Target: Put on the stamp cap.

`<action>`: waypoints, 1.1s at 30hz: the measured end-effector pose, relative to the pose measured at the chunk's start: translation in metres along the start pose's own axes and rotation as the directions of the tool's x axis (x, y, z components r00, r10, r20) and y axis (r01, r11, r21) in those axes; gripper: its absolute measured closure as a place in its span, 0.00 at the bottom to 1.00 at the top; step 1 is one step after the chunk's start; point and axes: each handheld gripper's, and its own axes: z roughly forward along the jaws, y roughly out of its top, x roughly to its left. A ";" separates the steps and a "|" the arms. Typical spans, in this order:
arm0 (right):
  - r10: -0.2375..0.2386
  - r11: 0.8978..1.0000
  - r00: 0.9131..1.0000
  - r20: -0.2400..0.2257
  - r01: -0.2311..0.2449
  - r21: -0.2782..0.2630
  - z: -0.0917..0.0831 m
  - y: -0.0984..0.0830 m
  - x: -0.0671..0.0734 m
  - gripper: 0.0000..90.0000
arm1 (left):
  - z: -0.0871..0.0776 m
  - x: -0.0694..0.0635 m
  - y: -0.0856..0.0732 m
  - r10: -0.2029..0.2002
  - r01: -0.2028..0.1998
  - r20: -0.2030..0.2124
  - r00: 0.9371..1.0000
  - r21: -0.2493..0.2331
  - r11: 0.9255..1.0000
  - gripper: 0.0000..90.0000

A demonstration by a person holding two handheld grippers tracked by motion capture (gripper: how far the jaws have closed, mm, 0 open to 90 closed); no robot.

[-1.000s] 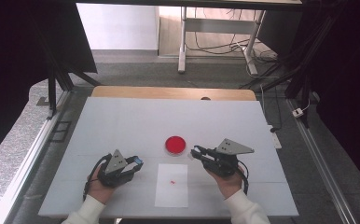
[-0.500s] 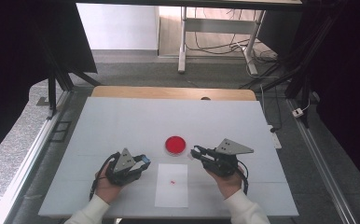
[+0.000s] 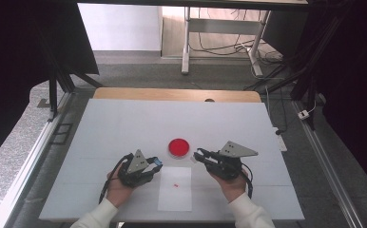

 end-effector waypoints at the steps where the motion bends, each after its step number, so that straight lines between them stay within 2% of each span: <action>1: 0.000 1.000 1.000 0.001 0.000 -0.001 0.000 0.000 0.000 0.83 | 0.001 -0.001 0.001 0.000 0.000 0.002 1.000 0.000 1.000 0.71; 20: -0.004 1.000 1.000 0.017 0.004 -0.004 -0.001 0.000 -0.001 0.83 | 0.026 -0.013 0.017 0.033 -0.033 0.037 0.999 0.006 0.999 0.71; 33: 0.001 1.000 1.000 0.031 -0.001 -0.014 -0.005 0.000 -0.004 0.83 | 0.058 -0.032 0.039 0.085 -0.086 0.087 0.993 0.001 0.996 0.71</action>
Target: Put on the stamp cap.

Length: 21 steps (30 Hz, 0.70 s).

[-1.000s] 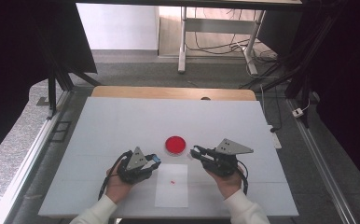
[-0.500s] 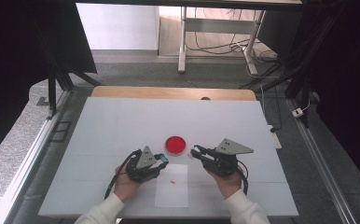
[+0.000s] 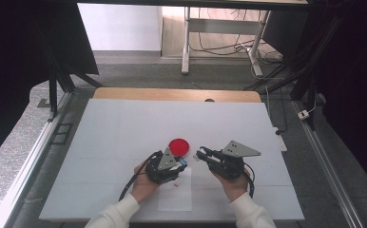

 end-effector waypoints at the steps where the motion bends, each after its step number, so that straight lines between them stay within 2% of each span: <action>1: -0.001 1.000 1.000 0.000 0.001 0.000 0.000 0.000 0.000 0.83 | 0.002 -0.001 0.001 0.001 -0.001 0.004 1.000 0.001 1.000 0.71; 21: -0.001 1.000 1.000 -0.002 0.001 0.009 0.004 -0.002 0.002 0.83 | 0.009 -0.010 0.004 0.010 -0.009 0.025 1.000 -0.003 1.000 0.71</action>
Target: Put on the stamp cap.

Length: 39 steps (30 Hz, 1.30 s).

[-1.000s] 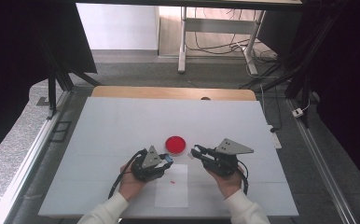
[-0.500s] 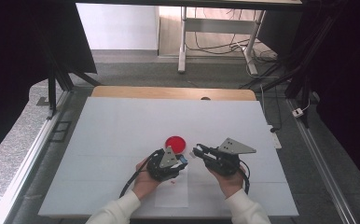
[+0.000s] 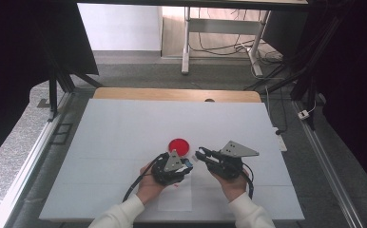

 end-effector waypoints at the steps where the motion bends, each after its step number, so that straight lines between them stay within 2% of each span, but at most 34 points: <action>1: 0.001 1.000 1.000 -0.002 -0.001 -0.001 0.001 0.000 0.001 0.83 | 0.001 0.000 0.000 -0.001 0.001 0.002 1.000 -0.001 1.000 0.71; 16: 0.006 1.000 1.000 0.003 -0.006 0.004 0.004 -0.003 0.006 0.83 | 0.006 -0.002 0.005 0.001 -0.001 -0.010 1.000 -0.007 1.000 0.71; 29: 0.034 0.999 0.999 0.021 -0.034 -0.005 0.008 -0.005 0.010 0.83 | 0.004 -0.001 0.005 0.006 -0.007 -0.027 1.000 -0.019 1.000 0.71; 39: 0.038 0.999 0.999 0.029 -0.038 -0.003 0.009 -0.007 0.012 0.83 | 0.003 0.000 0.004 0.005 -0.006 -0.031 1.000 -0.021 1.000 0.71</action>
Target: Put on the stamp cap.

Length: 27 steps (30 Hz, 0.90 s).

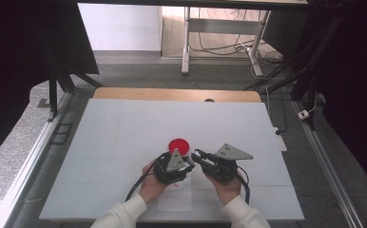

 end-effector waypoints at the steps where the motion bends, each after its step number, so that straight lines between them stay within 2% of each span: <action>1: -0.001 1.000 1.000 0.000 0.001 0.000 0.000 0.000 0.000 0.83 | 0.000 0.000 0.000 0.000 0.000 0.000 1.000 0.000 1.000 0.71; 27: 0.006 1.000 1.000 0.001 -0.006 0.001 0.001 -0.002 0.001 0.83 | -0.001 0.000 0.000 0.004 -0.004 -0.009 1.000 -0.013 1.000 0.71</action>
